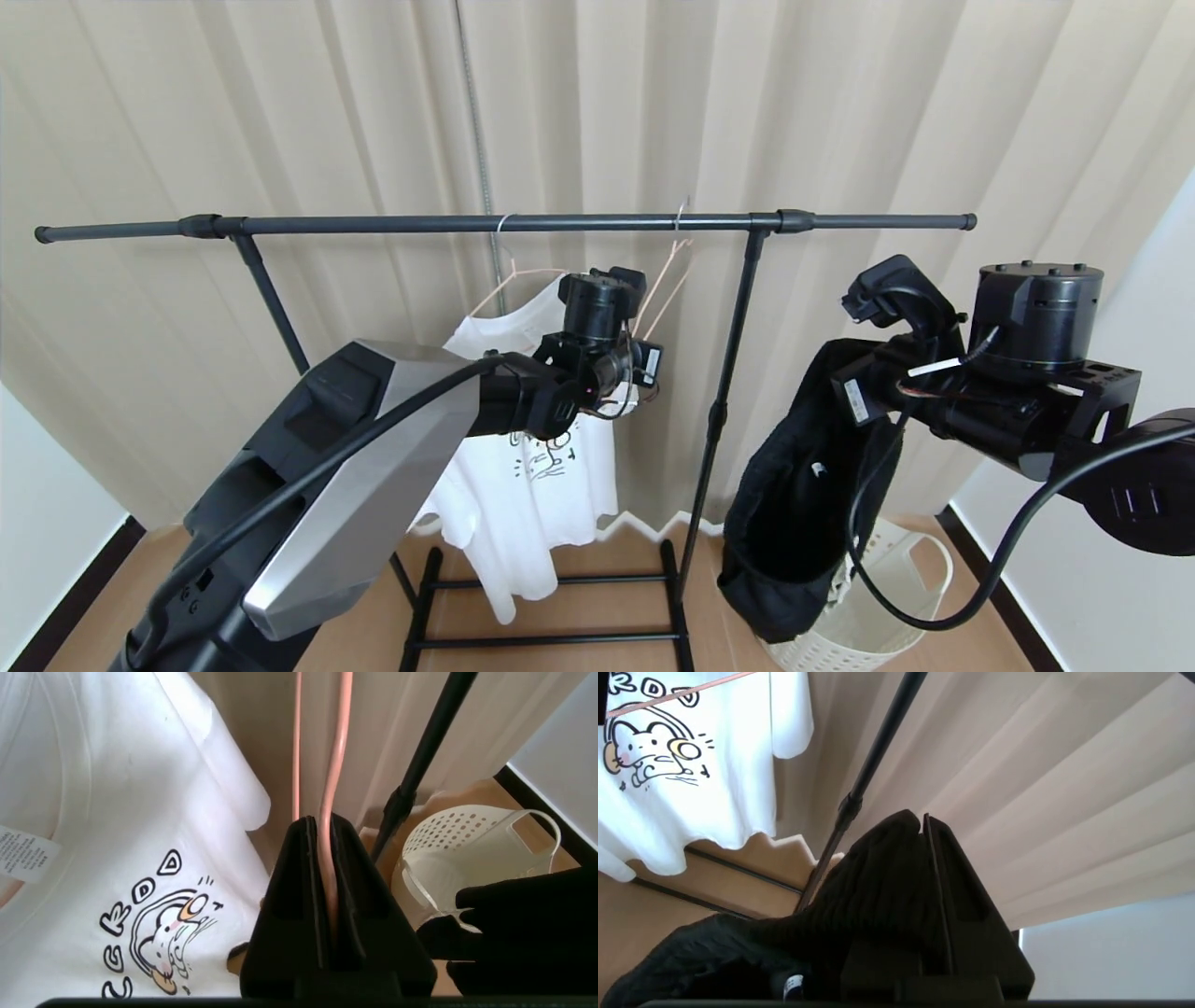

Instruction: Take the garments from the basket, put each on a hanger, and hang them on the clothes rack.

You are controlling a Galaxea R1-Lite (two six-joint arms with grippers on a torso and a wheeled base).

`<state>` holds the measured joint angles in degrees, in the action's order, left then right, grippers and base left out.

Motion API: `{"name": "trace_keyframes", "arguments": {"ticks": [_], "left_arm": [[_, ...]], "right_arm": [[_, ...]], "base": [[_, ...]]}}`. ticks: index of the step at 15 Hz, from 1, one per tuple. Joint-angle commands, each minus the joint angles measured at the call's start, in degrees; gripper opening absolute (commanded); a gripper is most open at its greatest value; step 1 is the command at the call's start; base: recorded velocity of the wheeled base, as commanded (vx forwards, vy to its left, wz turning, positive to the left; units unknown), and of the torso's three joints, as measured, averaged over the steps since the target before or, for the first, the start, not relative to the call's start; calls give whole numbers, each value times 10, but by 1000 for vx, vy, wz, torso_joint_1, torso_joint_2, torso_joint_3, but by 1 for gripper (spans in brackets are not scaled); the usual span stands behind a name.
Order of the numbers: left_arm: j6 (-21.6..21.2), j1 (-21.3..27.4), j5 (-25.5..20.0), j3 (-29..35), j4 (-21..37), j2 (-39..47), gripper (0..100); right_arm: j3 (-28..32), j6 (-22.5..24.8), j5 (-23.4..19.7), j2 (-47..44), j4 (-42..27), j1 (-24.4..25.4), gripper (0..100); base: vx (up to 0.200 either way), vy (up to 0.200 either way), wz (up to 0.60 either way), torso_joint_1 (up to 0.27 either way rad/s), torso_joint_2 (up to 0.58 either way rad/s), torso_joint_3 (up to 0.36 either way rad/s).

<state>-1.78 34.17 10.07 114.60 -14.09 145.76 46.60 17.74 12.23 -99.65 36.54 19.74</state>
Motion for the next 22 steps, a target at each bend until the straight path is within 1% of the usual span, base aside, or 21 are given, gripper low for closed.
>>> {"name": "trace_keyframes", "arguments": {"ticks": [1, 5, 8, 10, 11, 12, 13, 14, 15, 17, 18, 19, 22], "left_arm": [[0, 0, 0, 0, -1, -15, 0], [0, 0, 0, -7, 0, -36, 0], [-1, 1, -2, -51, -1, -64, 0], [-2, 1, -2, -68, -1, -72, 0], [-2, 1, -2, -89, -12, -82, 0], [-2, 1, -2, -122, -39, -98, 0], [-2, 1, -2, -135, -48, -104, 0], [-1, 3, -2, -176, -68, -123, 0], [-1, 5, -2, -206, -79, -138, 0], [-1, 5, -2, -249, -100, -159, 0], [0, 8, -2, -293, -124, -179, 0], [-1, 9, -1, -319, -138, -189, 0], [-1, 12, -1, -439, -209, -241, 0]], "right_arm": [[0, 0, 0, 0, 0, 0, 0], [1, 0, 0, 1, 0, 0, 0], [1, 0, 0, 2, 0, 0, 0], [0, 0, 0, 2, 0, 0, 0], [1, 0, 0, 2, 0, 0, 0], [0, 0, 0, 4, 0, 0, 0], [0, 0, 0, 4, 0, 0, 0], [0, 0, 0, 5, 0, 0, 0], [0, 0, 0, 6, 0, 0, 0], [0, 0, 0, 6, 1, 0, 0], [0, 0, 0, 7, 0, 0, 0], [0, 0, 0, 7, 0, 0, 0], [0, 0, 0, 7, 0, 0, 0]], "base": [[0, 0, 0, 0, 0, 0], [0, 0, 0, 0, 0, 0], [0, 0, 0, 0, 0, 0], [0, 0, 0, 0, 0, 0], [0, 0, 0, 0, 0, 0], [0, 0, 0, 0, 0, 0], [0, 0, 0, 0, 0, 0], [0, 0, 0, 0, 0, 0], [0, 0, 0, 0, 0, 0], [0, 0, 0, 0, 0, 0], [0, 0, 0, 0, 0, 0], [0, 0, 0, 0, 0, 0], [0, 0, 0, 0, 0, 0]]}}
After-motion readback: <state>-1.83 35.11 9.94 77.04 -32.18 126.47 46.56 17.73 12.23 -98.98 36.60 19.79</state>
